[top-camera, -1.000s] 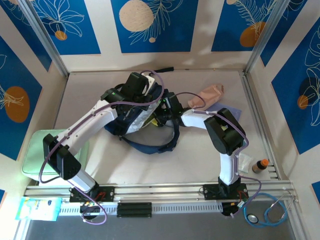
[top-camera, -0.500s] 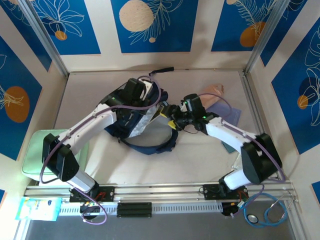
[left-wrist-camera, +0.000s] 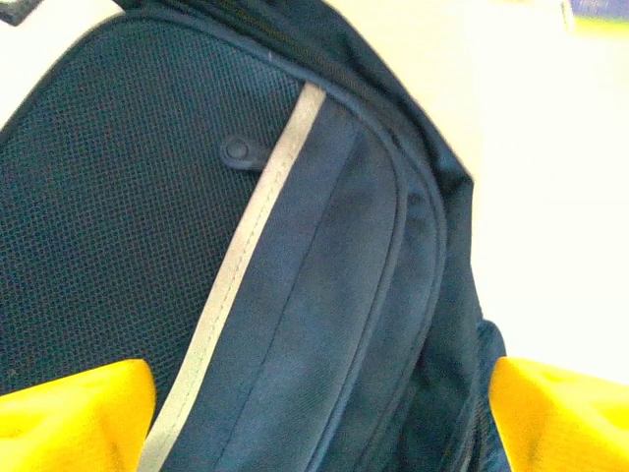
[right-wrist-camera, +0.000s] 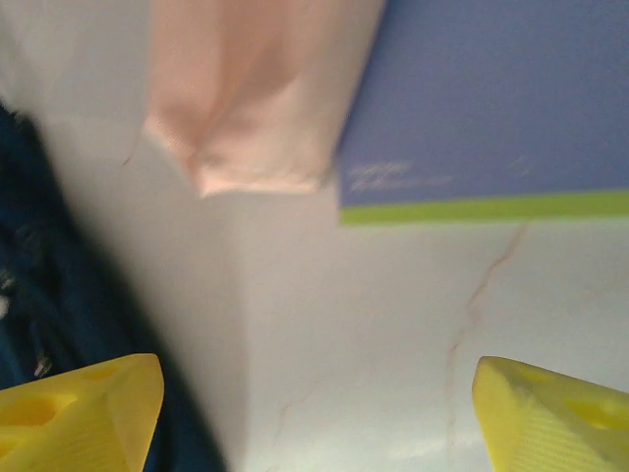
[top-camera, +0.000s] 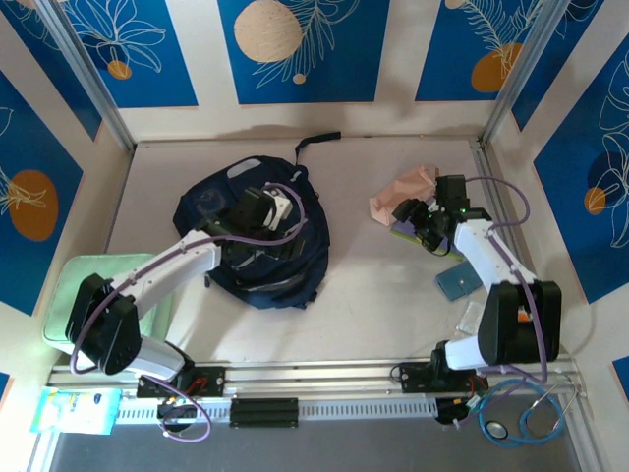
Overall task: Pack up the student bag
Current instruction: Rotate the book at the middle-right of the table.
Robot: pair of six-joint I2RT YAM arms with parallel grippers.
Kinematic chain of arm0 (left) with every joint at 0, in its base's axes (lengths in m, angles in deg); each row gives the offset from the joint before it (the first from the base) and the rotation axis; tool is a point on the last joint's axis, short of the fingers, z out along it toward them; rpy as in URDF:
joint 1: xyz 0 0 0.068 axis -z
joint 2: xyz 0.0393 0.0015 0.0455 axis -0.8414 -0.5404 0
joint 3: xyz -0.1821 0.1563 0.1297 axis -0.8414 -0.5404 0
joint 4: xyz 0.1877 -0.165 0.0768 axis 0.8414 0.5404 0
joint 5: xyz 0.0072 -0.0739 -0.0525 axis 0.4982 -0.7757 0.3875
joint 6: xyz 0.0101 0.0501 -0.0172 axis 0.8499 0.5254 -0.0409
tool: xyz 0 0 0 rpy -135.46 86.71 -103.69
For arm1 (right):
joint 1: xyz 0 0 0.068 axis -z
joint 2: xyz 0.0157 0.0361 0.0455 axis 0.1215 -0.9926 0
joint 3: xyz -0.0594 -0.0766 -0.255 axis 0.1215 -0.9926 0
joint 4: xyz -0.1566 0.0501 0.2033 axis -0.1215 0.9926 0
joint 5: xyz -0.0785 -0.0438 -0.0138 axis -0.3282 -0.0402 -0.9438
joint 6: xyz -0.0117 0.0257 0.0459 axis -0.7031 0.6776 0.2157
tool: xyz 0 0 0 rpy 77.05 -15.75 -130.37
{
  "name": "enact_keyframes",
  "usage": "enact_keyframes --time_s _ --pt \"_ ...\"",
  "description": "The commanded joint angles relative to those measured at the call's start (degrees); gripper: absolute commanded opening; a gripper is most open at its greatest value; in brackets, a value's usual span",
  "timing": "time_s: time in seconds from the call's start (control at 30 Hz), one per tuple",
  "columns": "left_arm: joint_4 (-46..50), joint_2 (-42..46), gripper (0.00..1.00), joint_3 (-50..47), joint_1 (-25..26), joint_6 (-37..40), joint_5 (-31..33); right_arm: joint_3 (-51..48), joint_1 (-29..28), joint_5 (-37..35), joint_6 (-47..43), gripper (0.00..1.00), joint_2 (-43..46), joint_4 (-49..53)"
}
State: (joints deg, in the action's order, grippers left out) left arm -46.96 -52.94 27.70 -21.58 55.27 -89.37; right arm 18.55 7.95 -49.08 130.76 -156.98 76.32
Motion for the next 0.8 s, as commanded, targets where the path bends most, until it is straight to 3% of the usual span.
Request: enact_keyframes --time_s 0.0,0.13,0.33,0.5,0.77 --pt "-4.56 2.11 0.93 -0.33 0.04 -5.07 -0.25 2.75 6.59 1.51 -4.92 0.86 -4.33 1.99" --pt "-7.11 2.97 0.97 -0.85 0.00 -6.38 -1.57 6.13 12.66 5.24 -4.74 0.90 -10.53 1.17" --pt "-8.16 2.58 0.98 -0.53 0.04 -6.56 -3.51 10.90 15.74 4.91 -4.93 0.89 -17.47 2.33" --pt "-8.29 1.99 1.00 -0.39 0.06 -7.72 -4.16 15.26 17.11 2.65 -4.32 0.83 -23.50 6.81" --pt "-6.46 0.74 1.00 1.82 0.10 -7.58 -4.28 15.10 15.60 3.48 -4.00 0.83 -26.88 7.45"
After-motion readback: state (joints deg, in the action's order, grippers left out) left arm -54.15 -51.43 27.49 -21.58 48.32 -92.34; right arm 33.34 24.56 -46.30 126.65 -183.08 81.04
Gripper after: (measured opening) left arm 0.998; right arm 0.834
